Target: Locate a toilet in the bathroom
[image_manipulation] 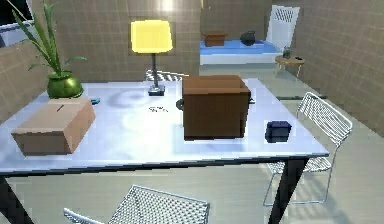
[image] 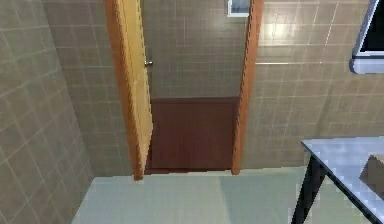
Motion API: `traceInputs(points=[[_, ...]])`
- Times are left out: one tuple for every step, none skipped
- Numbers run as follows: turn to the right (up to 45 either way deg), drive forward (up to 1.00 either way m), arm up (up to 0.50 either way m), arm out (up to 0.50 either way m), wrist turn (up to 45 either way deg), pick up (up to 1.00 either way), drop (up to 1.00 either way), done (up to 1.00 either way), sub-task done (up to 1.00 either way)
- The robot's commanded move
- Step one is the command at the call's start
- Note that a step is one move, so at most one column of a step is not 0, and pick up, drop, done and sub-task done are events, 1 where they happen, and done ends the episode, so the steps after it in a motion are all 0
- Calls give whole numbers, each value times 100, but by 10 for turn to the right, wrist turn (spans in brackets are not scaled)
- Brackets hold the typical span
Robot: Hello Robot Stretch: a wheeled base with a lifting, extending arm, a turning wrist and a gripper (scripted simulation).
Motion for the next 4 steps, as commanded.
traceInputs(points=[[0, 100, 0, 0, 0, 0, 0, 0, 0], [0, 25, 0, 0, 0, 0, 0, 0, 0], [450, 0, 0, 0, 0, 0, 0, 0, 0], [0, 0, 0, 0, 0, 0, 0, 100, 0]])
